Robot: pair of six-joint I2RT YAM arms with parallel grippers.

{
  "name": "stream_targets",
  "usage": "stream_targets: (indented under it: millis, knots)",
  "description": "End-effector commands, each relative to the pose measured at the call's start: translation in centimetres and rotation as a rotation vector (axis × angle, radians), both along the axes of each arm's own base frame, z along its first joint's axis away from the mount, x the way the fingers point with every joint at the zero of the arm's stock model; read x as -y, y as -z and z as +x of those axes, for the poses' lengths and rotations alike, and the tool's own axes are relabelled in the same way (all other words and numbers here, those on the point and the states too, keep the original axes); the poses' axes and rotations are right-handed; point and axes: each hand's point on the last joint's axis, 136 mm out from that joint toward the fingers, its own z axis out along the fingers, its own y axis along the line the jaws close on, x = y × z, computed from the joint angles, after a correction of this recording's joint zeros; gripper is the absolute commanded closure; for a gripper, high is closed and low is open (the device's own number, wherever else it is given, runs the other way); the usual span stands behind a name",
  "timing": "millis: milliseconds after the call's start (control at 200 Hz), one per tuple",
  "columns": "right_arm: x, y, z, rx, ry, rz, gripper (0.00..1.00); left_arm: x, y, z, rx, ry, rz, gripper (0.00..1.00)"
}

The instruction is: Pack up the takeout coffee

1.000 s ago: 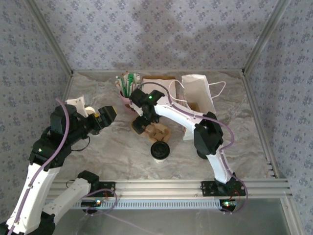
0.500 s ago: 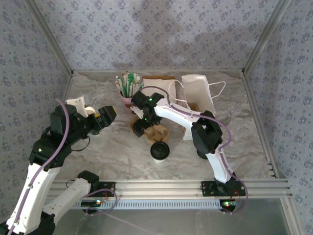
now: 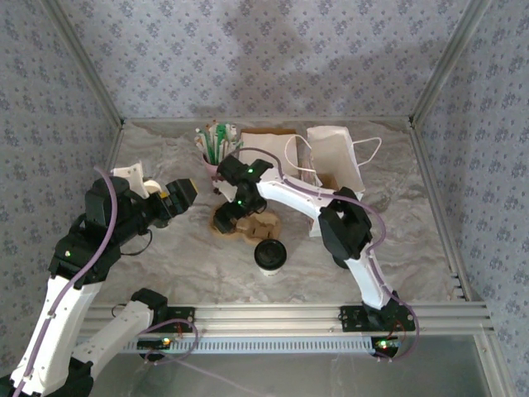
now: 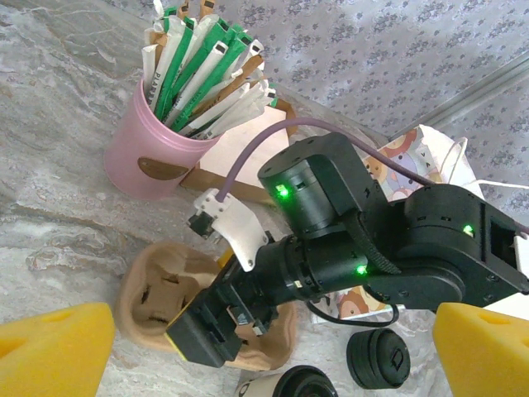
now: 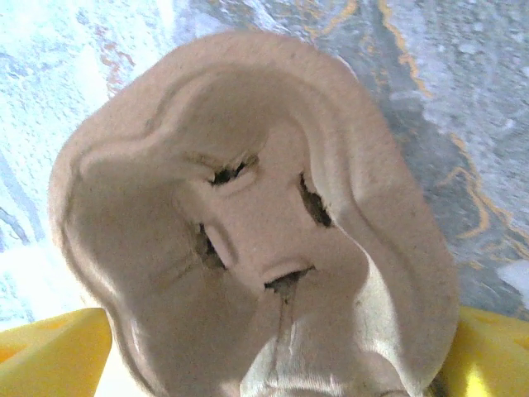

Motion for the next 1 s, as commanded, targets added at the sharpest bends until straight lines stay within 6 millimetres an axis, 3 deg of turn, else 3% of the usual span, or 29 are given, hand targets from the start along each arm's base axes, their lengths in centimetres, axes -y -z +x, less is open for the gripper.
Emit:
stream_targets:
  millis: [0, 105, 180, 355, 455, 710, 994]
  knots:
    - [-2.3, -0.2, -1.3, -0.043, -0.020, 0.044, 0.00, 0.0, -0.6, -0.1, 0.019, 0.010, 0.000, 0.01]
    - [-3.4, -1.2, -1.6, -0.033, -0.033, 0.061, 0.00, 0.0, -0.7, -0.1, 0.019, 0.010, 0.001, 0.01]
    - [-3.1, -2.0, -1.5, -0.001, -0.022, 0.037, 0.00, 0.0, -0.6, -0.1, 0.018, 0.009, 0.002, 0.01]
    - [0.7, -4.7, 1.9, 0.148, 0.162, -0.046, 0.00, 0.1, -0.6, 0.0, 0.015, 0.011, 0.002, 0.01]
    - [3.5, -5.9, 2.6, 0.190, 0.253, -0.079, 0.00, 0.1, -0.5, 0.0, 0.016, 0.014, 0.001, 0.01]
    - [8.7, -5.1, 1.7, 0.120, 0.431, -0.048, 0.00, 0.6, -0.2, 0.4, 0.007, 0.027, -0.002, 0.01]
    - [7.8, -3.4, 0.7, 0.043, 0.438, 0.025, 0.00, 0.9, -0.1, 0.7, 0.000, 0.035, -0.008, 0.01]
